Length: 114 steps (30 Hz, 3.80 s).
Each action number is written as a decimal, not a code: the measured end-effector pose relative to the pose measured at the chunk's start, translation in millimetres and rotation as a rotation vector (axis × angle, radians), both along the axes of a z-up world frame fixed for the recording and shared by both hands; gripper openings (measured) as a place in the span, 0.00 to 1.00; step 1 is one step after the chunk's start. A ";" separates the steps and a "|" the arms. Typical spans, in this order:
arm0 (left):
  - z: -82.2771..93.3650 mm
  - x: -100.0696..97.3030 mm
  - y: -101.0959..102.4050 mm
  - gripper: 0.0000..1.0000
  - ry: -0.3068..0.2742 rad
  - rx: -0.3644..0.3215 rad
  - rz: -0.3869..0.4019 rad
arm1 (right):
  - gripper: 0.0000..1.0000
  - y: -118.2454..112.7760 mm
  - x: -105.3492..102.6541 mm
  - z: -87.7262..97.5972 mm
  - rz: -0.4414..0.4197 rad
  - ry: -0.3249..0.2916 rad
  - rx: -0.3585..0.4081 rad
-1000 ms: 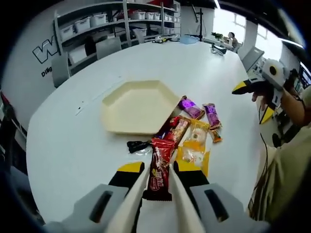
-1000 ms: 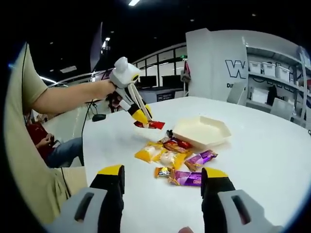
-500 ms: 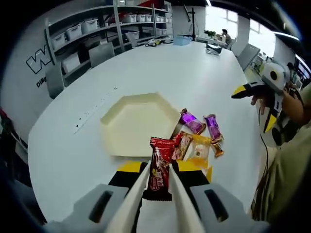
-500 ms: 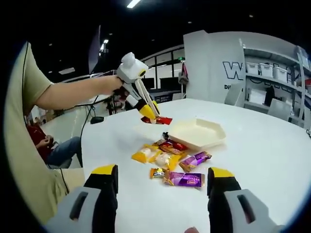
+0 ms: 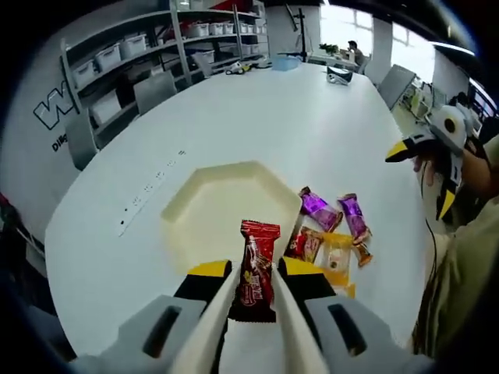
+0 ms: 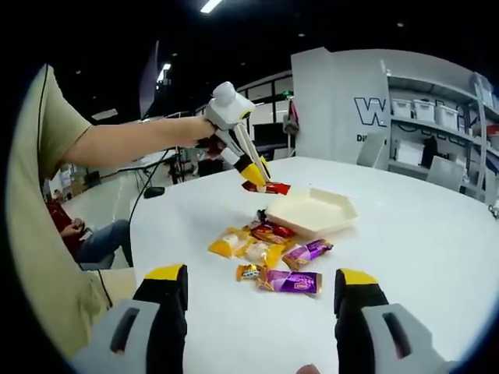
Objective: Place the target food into the container with the food tongs after gripping and lifting it, then release it inside without dropping or visibly crushing the food.
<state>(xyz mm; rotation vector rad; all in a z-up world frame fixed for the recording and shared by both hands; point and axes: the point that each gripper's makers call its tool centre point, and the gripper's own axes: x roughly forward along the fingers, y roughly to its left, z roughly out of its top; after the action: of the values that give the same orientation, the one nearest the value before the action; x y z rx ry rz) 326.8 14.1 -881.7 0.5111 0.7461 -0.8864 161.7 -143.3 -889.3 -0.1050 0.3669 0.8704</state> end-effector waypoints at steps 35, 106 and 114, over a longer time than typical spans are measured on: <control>-11.4 84.6 -33.0 0.22 -0.074 0.088 -0.097 | 0.74 -21.5 0.8 -11.1 -0.037 0.039 -0.011; -14.4 68.8 -23.5 0.23 -0.061 0.090 -0.090 | 0.73 -15.4 -0.7 -5.0 -0.024 0.020 -0.039; -10.6 45.2 -21.2 0.23 -0.064 0.073 -0.098 | 0.72 -14.8 -2.4 -3.9 -0.028 0.021 -0.030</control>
<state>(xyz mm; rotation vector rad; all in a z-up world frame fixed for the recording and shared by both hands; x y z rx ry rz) 372.1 -7.1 -892.3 0.6421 0.7019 -0.9318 159.3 -158.1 -893.2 -0.1181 0.4000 0.8393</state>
